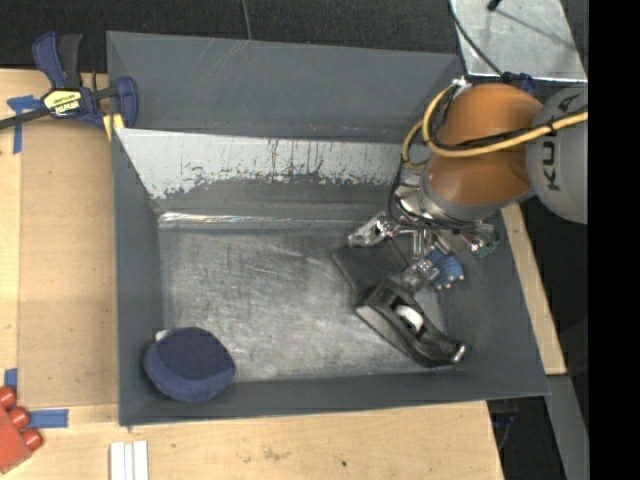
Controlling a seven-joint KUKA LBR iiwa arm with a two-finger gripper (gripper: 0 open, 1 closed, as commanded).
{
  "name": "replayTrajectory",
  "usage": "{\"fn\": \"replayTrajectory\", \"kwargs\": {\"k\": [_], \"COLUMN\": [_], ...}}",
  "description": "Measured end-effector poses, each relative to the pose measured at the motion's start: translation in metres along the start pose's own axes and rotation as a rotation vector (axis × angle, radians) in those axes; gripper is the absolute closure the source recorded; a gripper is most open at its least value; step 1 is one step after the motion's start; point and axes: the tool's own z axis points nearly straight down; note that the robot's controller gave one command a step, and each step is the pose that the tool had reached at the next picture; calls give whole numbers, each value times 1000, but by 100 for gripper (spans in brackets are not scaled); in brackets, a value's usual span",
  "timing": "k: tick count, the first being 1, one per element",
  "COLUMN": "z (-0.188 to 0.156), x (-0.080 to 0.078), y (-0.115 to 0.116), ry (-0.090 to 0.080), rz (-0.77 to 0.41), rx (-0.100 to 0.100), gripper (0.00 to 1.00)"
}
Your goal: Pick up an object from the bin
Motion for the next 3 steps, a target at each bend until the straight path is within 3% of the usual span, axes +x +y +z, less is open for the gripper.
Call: {"fn": "replayTrajectory", "kwargs": {"k": [1,2,3], "z": [-8,-68,-11], "x": [21,104,84], "y": [27,12,50], "ry": [-5,1,3], "rz": [117,58,-296], "rx": [1,5,-7], "gripper": [0,0,0]}}
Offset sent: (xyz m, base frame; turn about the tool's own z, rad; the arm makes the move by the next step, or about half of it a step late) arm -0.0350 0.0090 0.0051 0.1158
